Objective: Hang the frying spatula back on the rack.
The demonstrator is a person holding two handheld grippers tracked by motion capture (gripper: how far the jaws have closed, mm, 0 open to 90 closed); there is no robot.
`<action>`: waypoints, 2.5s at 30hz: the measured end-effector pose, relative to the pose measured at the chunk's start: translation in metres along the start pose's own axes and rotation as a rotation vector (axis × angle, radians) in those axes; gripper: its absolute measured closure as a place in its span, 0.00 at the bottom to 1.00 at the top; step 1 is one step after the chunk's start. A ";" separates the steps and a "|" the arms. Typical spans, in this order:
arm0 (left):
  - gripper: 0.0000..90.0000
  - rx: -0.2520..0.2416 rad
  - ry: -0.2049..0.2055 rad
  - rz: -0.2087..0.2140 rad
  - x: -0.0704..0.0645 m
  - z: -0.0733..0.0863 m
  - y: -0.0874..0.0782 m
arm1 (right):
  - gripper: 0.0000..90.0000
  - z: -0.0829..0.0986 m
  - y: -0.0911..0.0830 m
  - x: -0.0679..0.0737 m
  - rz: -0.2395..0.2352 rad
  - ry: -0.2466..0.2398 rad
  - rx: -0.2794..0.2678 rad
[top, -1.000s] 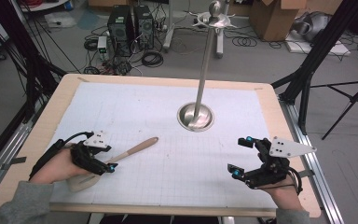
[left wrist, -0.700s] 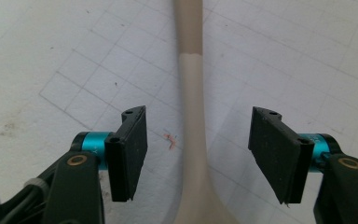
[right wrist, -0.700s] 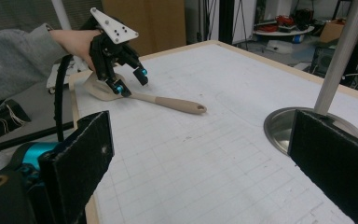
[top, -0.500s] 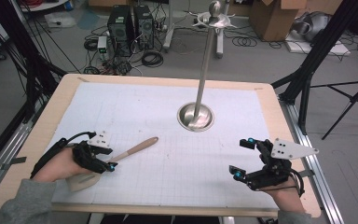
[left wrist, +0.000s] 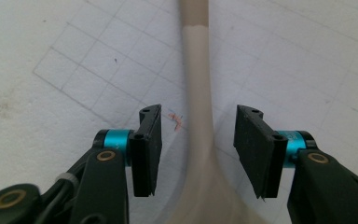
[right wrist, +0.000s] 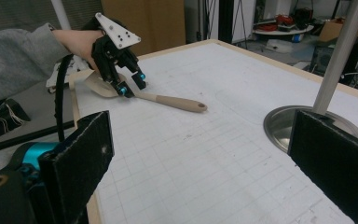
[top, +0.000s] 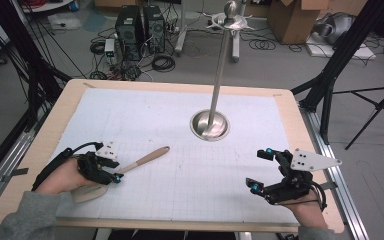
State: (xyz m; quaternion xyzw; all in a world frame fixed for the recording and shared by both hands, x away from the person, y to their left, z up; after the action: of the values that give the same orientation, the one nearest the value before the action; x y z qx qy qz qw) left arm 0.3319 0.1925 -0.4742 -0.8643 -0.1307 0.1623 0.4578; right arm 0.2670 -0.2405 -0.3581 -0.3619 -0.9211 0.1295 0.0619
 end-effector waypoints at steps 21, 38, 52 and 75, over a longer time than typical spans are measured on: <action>0.84 -0.033 -0.038 0.039 0.003 0.003 0.001 | 0.06 0.001 0.001 0.000 0.002 -0.004 0.003; 0.85 -0.079 -0.038 0.054 0.003 0.005 0.001 | 0.06 0.002 0.004 0.001 -0.002 -0.007 0.009; 0.85 -0.129 -0.046 0.062 0.001 -0.008 -0.005 | 0.06 0.003 0.002 -0.002 0.002 -0.004 0.004; 0.85 -0.221 -0.043 0.036 -0.005 -0.023 -0.019 | 0.06 0.005 0.003 -0.002 0.002 0.000 0.018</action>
State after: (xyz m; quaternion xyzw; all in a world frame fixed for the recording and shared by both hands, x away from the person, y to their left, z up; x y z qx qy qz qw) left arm 0.3346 0.1840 -0.4453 -0.9081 -0.1420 0.1736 0.3537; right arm 0.2693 -0.2401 -0.3641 -0.3624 -0.9195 0.1377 0.0648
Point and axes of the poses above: each handheld gripper's, and its own axes: y roughly forward along the jaws, z roughly out of its underside, x roughly to its left, the point moved 7 cm from there along y, roughly forward along the jaws, and after that the axes turned 14 degrees about z, right-handed, at the moved point
